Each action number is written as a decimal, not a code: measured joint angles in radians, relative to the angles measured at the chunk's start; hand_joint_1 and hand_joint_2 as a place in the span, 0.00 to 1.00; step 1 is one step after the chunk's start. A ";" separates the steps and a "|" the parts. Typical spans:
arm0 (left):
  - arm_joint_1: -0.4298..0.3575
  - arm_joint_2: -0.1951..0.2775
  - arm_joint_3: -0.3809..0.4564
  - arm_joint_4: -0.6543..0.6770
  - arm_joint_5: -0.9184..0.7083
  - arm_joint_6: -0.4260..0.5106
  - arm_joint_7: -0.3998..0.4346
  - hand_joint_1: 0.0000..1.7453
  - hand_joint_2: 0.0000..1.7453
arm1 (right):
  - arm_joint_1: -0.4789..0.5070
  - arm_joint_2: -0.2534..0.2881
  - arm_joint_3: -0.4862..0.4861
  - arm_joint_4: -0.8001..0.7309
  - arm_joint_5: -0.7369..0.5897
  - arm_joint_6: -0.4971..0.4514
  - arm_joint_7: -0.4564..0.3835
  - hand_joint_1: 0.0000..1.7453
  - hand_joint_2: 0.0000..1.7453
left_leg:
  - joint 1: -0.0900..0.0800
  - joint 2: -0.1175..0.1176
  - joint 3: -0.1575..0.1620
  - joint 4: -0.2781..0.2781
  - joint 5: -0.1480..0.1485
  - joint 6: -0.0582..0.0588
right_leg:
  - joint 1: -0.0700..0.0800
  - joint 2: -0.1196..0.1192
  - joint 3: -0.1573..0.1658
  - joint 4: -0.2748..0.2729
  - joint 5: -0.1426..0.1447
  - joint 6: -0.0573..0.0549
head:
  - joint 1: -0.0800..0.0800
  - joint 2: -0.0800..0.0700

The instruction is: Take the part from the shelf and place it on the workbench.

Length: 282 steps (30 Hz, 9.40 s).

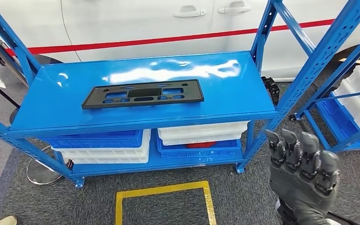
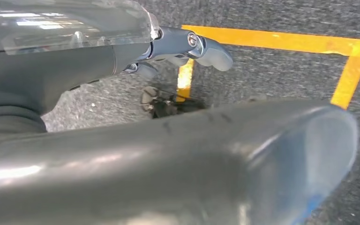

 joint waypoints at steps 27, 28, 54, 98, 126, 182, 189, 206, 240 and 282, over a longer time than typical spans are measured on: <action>-0.004 -0.005 0.044 0.001 -0.045 -0.017 -0.021 0.00 0.00 | -0.053 -0.175 0.220 0.116 0.059 -0.202 0.000 0.00 0.00 | 0.005 -0.011 -0.100 0.196 -0.092 -0.009 | -0.005 0.010 0.004 -0.024 0.014 -0.009 | -0.011 0.000; -0.002 -0.004 0.047 0.001 -0.045 -0.017 -0.021 0.00 0.00 | -0.053 -0.178 0.221 0.117 0.057 -0.202 0.000 0.00 0.00 | 0.006 -0.010 -0.083 0.152 -0.056 -0.010 | -0.005 0.009 0.010 -0.024 0.009 -0.007 | -0.011 0.000; -0.006 -0.014 0.068 0.002 -0.050 -0.009 -0.016 0.00 0.00 | -0.027 -0.190 0.198 0.106 0.068 -0.179 -0.007 0.00 0.00 | 0.001 -0.007 0.035 0.093 -0.116 -0.007 | -0.001 -0.004 -0.018 -0.007 0.019 -0.013 | -0.012 0.000; 0.001 -0.031 0.104 0.005 -0.104 0.021 -0.025 0.00 0.00 | -0.207 -0.107 0.406 0.587 0.284 -0.435 0.099 0.00 1.00 | -0.006 -0.005 0.017 -0.070 0.023 0.033 | 0.009 -0.002 -0.034 0.029 -0.013 0.016 | -0.011 0.000; -0.002 -0.039 0.124 0.005 -0.144 0.005 -0.024 0.00 0.00 | -0.247 -0.162 0.594 0.713 0.936 -0.768 0.204 0.00 1.00 | 0.000 -0.008 0.026 -0.059 0.005 0.010 | 0.003 -0.003 -0.020 -0.006 0.016 0.016 | -0.010 0.000; 0.003 -0.040 0.144 0.005 -0.228 0.007 -0.045 0.00 0.00 | -0.488 0.098 0.815 1.331 1.616 -1.033 0.790 0.98 1.00 | 0.010 -0.006 -0.042 0.121 -0.104 -0.023 | 0.000 -0.007 -0.009 -0.025 0.027 -0.016 | -0.016 0.000; 0.004 -0.039 0.150 0.005 -0.228 0.004 -0.045 0.00 0.00 | -0.505 0.118 0.830 1.391 1.616 -1.024 0.792 0.98 1.00 | 0.006 -0.006 0.044 -0.050 0.000 -0.010 | 0.009 -0.004 -0.008 -0.018 0.024 -0.011 | -0.016 0.000; 0.007 -0.038 0.158 0.005 -0.269 -0.037 -0.126 0.00 0.00 | -0.510 0.118 0.814 1.410 1.601 -1.043 0.726 1.00 1.00 | 0.003 -0.003 0.053 -0.081 0.007 0.005 | 0.002 -0.004 -0.016 -0.010 0.019 0.016 | -0.012 0.000; -0.018 -0.019 0.197 0.005 -0.293 -0.129 -0.171 0.00 0.00 | -0.210 -0.032 0.384 0.316 -0.290 -0.057 0.145 1.00 1.00 | 0.001 -0.011 0.034 -0.046 -0.024 -0.004 | 0.001 -0.003 -0.052 -0.002 0.042 0.000 | -0.012 0.000; 0.014 -0.009 0.303 0.003 -0.299 0.089 0.170 0.00 0.00 | -0.098 -0.214 0.263 0.123 -0.061 -0.082 0.000 1.00 1.00 | -0.010 -0.001 0.132 -0.055 -0.063 0.017 | 0.015 -0.017 -0.069 0.009 0.058 -0.007 | -0.004 0.000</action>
